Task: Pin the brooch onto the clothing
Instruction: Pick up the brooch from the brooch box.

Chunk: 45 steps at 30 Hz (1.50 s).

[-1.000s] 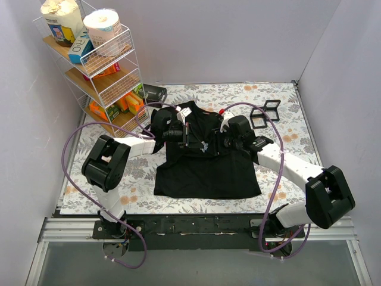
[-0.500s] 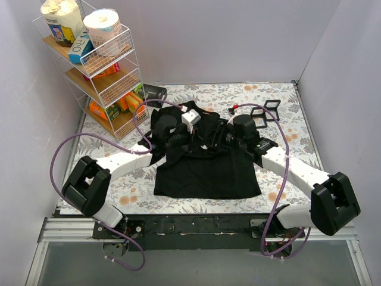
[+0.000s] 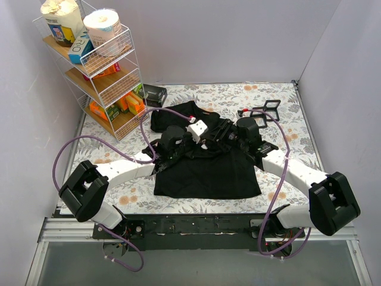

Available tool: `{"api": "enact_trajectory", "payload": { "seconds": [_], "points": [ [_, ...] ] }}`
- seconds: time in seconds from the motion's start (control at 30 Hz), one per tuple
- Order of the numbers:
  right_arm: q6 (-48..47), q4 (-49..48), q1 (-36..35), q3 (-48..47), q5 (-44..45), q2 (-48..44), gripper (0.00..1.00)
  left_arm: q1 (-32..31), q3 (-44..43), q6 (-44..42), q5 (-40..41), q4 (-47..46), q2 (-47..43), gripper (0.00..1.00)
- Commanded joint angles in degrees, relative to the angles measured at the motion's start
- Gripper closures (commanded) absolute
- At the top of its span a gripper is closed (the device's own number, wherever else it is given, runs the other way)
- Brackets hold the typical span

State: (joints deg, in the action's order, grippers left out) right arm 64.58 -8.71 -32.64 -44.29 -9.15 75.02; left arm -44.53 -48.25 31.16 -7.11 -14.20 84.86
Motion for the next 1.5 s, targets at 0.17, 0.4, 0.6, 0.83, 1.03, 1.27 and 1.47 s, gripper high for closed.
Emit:
{"api": "enact_trajectory", "payload": {
  "seconds": [0.17,0.4,0.6,0.83,1.03,1.27,1.47],
  "points": [
    [3.9,-4.4,0.1,0.0,-0.7,3.8,0.58,-3.7,0.6,-4.3,8.9,-1.0,-0.8,1.00],
    [3.8,-3.6,0.0,0.2,0.6,5.0,0.60,-5.7,1.1,-6.4,12.4,-1.6,-0.2,1.00],
    [4.2,-3.4,-0.2,-0.2,-0.3,6.8,0.60,-8.1,1.6,-9.3,14.6,-2.2,0.6,1.00],
    [4.5,-3.7,-0.7,-0.3,-1.6,8.6,0.63,-10.7,2.5,-12.5,17.3,-3.6,0.7,1.00],
    [4.8,-3.7,-0.7,0.1,-3.2,9.9,0.70,-14.2,4.4,-16.7,20.4,-5.5,0.8,0.99],
    [5.6,-4.7,-0.8,0.7,-4.3,10.3,0.85,-16.3,4.8,-18.2,21.3,-5.7,1.6,0.96],
    [5.7,-5.1,-0.8,0.8,-5.0,10.3,0.99,-16.8,5.0,-18.6,21.1,-5.5,2.0,0.84]
  ]
}}
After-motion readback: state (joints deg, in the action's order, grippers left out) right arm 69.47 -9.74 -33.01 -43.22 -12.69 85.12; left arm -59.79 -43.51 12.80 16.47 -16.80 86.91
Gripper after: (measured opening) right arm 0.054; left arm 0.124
